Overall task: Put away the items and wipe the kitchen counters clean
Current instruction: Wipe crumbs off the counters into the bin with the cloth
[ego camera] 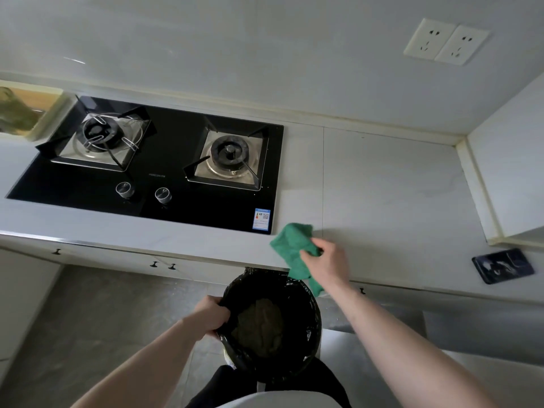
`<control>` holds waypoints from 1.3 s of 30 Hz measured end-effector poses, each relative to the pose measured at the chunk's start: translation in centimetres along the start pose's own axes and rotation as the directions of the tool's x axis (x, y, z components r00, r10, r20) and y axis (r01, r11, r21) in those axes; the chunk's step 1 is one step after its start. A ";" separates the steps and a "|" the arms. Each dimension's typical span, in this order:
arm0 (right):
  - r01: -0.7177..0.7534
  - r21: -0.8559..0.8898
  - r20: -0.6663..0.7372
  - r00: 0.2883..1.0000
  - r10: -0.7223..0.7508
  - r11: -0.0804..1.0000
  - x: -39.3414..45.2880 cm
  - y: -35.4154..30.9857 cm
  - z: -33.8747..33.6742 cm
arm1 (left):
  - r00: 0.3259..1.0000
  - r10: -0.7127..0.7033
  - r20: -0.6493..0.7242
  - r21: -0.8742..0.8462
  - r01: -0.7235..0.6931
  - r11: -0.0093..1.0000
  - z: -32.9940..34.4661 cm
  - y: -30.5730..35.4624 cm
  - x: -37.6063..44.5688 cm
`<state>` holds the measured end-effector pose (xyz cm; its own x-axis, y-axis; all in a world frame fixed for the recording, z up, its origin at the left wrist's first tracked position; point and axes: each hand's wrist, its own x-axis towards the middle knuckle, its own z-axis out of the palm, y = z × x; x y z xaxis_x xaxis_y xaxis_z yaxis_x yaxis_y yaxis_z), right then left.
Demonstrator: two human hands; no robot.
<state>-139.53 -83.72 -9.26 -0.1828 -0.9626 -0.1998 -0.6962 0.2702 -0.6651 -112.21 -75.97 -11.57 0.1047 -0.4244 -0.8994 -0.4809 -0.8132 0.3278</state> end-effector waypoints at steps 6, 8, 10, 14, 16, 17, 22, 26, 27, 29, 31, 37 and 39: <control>0.002 -0.117 -0.191 0.981 -0.024 0.993 4.3 2.7 -3.8 | 1.000 -0.007 -0.001 0.009 0.007 1.000 -0.1 0.7 -0.1; 0.065 -0.231 -0.037 0.996 -0.076 0.971 4.1 3.6 -2.6 | 1.000 -0.012 -0.002 0.009 0.012 1.000 0.1 1.0 -0.1; 0.171 -0.329 0.148 0.981 -0.128 0.929 2.8 3.6 -1.1 | 1.000 -0.023 -0.011 0.003 0.023 1.000 0.6 1.2 -0.2; 0.385 -0.269 0.416 0.873 -0.254 0.883 0.8 1.4 0.3 | 0.997 -0.056 -0.047 -0.023 0.055 0.998 1.6 1.0 0.0; 0.417 -0.200 0.464 0.837 -0.289 0.886 1.3 0.6 0.0 | 0.995 -0.069 -0.066 -0.040 0.067 0.997 2.2 0.8 0.2; 0.402 -0.166 0.436 0.849 -0.298 0.901 2.0 0.4 -0.6 | 0.994 -0.073 -0.075 -0.050 0.070 0.996 2.6 0.7 0.5; 0.276 -0.078 0.118 0.957 -0.266 0.958 8.4 2.2 -6.0 | 0.986 -0.106 -0.130 -0.104 0.093 0.990 4.3 -0.1 1.2; 0.132 -0.182 -0.068 0.987 -0.147 0.974 13.8 6.5 -11.1 | 0.977 -0.130 -0.172 -0.132 0.108 0.985 5.1 -0.2 1.2; 0.084 -0.216 -0.100 0.989 -0.107 0.973 15.0 7.7 -12.2 | 0.975 -0.134 -0.177 -0.132 0.112 0.985 5.4 -0.1 1.2; -0.002 -0.275 -0.116 0.993 -0.031 0.961 16.9 10.1 -14.1 | 0.974 -0.134 -0.184 -0.127 0.112 0.986 6.0 0.3 0.9; -0.050 -0.332 -0.069 0.997 0.028 0.942 17.7 11.9 -14.6 | 0.970 -0.138 -0.199 -0.124 0.115 0.986 6.5 0.5 0.6; 0.033 -0.462 0.026 0.999 -0.024 0.886 16.3 11.8 -11.3 | 0.962 -0.157 -0.222 -0.148 0.126 0.981 7.2 0.8 0.4; 0.088 -0.420 0.053 0.996 -0.072 0.903 16.3 9.8 -9.8 | 0.962 -0.158 -0.221 -0.157 0.125 0.980 7.4 1.3 0.0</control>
<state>-156.13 -96.92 -12.03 -0.0950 -0.9774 -0.1887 -0.9364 0.1521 -0.3163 -119.27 -74.05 -13.29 0.3693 -0.3678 -0.8534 -0.3216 -0.9122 0.2539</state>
